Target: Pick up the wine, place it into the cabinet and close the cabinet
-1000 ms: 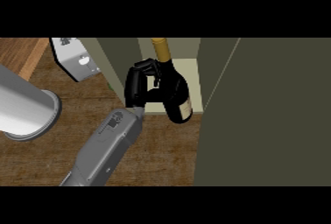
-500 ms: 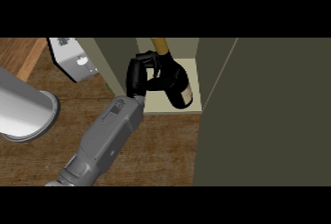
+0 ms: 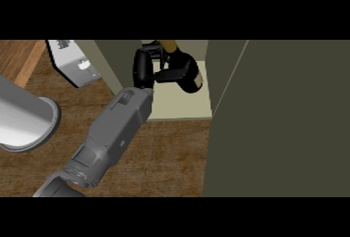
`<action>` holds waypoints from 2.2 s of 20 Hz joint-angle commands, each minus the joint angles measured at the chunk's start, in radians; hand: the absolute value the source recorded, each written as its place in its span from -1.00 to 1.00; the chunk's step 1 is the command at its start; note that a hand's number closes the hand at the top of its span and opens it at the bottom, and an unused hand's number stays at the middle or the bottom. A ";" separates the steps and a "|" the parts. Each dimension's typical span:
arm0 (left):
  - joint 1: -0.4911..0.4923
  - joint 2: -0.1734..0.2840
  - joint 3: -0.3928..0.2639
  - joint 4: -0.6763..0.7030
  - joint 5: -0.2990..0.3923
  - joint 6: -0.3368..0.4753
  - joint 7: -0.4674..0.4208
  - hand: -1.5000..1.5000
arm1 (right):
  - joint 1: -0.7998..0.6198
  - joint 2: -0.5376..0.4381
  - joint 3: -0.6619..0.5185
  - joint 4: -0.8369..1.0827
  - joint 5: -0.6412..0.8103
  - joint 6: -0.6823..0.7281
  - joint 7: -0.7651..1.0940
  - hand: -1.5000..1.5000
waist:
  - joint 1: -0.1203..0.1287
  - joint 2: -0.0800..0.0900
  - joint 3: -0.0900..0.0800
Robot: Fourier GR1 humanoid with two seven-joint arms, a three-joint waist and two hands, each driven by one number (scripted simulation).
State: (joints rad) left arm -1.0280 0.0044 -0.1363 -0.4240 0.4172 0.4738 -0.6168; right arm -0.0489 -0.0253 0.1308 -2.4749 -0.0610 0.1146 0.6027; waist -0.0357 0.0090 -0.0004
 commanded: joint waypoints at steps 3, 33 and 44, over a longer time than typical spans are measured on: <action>-0.046 -0.004 0.019 0.102 0.026 0.011 -0.076 1.00 | 0.017 -0.022 -0.086 -0.025 -0.114 0.025 -0.005 -1.00 | -0.005 0.002 0.001; -0.113 0.026 0.187 0.325 0.060 -0.070 -0.149 -1.00 | -0.064 0.015 -0.012 -0.019 -0.039 0.000 0.036 -1.00 | -0.029 0.017 -0.001; -0.095 0.029 0.158 0.366 0.007 -0.010 -0.140 -1.00 | -0.061 0.004 -0.020 -0.044 -0.071 0.011 0.061 -1.00 | -0.036 0.017 -0.001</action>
State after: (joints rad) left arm -1.1439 0.0077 0.0288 -0.0761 0.4392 0.4625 -0.7629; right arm -0.1033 -0.0191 0.1152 -2.4580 -0.0892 0.1347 0.6210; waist -0.0763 0.0246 0.0014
